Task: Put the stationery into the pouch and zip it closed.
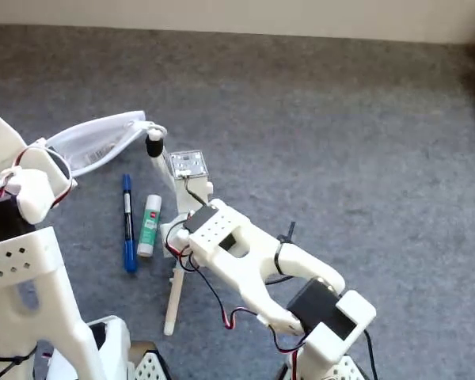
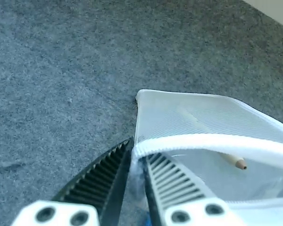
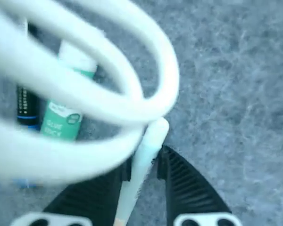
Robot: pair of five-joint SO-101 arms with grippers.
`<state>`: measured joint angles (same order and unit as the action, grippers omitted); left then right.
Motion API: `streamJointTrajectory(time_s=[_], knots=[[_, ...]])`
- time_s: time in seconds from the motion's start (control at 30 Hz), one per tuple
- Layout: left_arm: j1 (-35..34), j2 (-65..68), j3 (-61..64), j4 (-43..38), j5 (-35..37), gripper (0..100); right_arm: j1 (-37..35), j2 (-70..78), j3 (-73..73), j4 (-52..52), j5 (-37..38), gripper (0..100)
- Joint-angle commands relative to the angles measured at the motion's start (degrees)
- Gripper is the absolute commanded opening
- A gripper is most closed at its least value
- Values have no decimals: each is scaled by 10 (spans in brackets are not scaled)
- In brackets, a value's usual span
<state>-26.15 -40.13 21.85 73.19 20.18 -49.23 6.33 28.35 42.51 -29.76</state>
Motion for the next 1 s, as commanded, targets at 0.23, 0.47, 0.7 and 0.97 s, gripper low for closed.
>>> streamJointTrajectory(time_s=[0.23,0.47,0.7,0.97], knots=[[-7,-12,2,-9,4,7,-1,-8,-29,-5,115,4],[-7,-12,2,-9,4,7,26,-9,-34,120,228,4],[3,-13,2,-9,6,7,58,-7,-35,192,297,4],[12,-13,2,-8,6,7,51,-6,-29,198,313,84]])
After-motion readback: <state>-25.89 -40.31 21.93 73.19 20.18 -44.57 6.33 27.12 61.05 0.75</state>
